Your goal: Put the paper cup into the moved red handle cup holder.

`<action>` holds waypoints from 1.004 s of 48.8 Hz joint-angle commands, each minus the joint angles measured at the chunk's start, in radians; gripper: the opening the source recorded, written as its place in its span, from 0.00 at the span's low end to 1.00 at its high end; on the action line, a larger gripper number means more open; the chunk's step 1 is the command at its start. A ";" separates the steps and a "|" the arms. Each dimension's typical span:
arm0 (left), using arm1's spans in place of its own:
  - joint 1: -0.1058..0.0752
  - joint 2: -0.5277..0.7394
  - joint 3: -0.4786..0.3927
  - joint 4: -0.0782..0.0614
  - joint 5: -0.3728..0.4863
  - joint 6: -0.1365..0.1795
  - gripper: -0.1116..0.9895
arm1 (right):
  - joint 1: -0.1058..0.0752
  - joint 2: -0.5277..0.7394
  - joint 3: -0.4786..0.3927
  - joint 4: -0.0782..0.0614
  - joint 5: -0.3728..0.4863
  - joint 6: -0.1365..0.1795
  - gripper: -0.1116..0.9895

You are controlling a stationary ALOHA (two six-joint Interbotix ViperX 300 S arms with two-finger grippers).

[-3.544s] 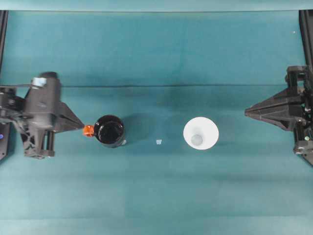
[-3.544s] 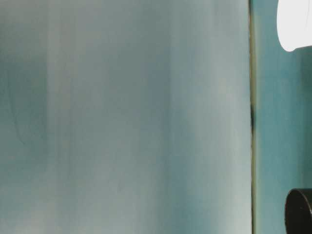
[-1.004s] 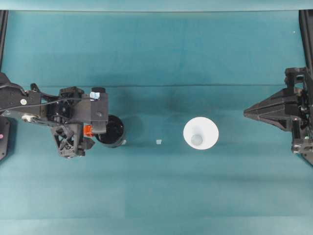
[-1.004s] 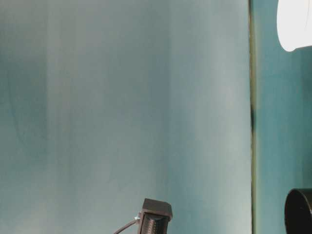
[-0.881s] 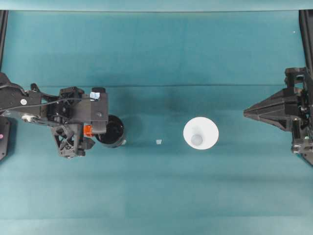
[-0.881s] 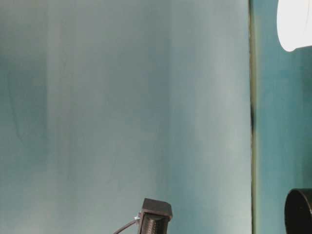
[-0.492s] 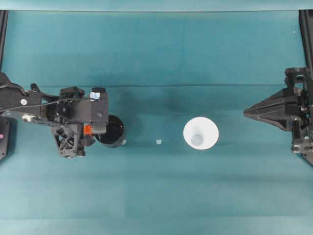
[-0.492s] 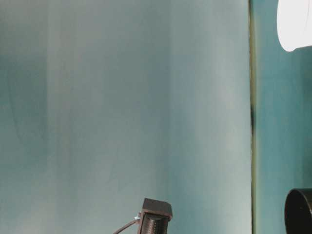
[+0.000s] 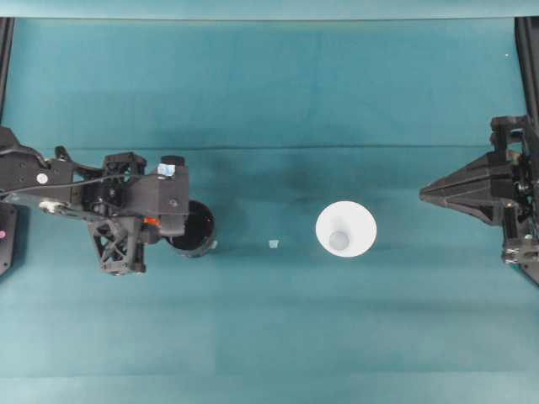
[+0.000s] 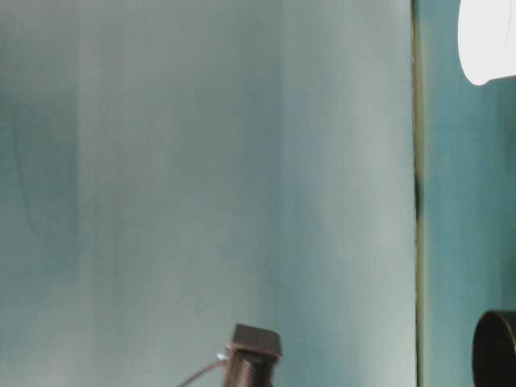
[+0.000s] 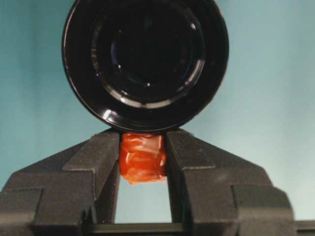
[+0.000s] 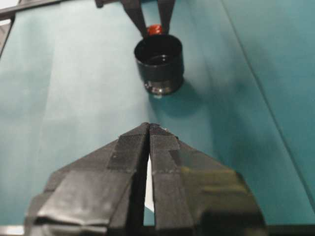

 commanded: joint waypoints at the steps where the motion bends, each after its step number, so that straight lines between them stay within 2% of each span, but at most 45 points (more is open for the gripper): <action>1: -0.002 -0.011 -0.051 0.002 0.028 0.003 0.36 | 0.000 0.003 -0.018 0.000 -0.006 0.008 0.03; 14: -0.002 -0.015 -0.216 0.003 0.143 0.026 0.36 | -0.002 0.000 -0.017 0.000 -0.006 0.008 0.03; 26: -0.003 0.061 -0.345 0.002 0.175 0.080 0.36 | -0.002 0.000 -0.017 0.000 -0.006 0.008 0.03; 33: -0.003 0.114 -0.393 0.002 0.175 0.112 0.36 | 0.000 0.000 -0.015 0.000 -0.005 0.008 0.03; 40: -0.005 0.160 -0.439 0.003 0.175 0.120 0.36 | -0.002 0.000 -0.015 0.000 -0.005 0.006 0.03; 49: -0.005 0.195 -0.453 0.002 0.175 0.121 0.36 | -0.002 0.000 -0.015 0.000 -0.005 0.006 0.03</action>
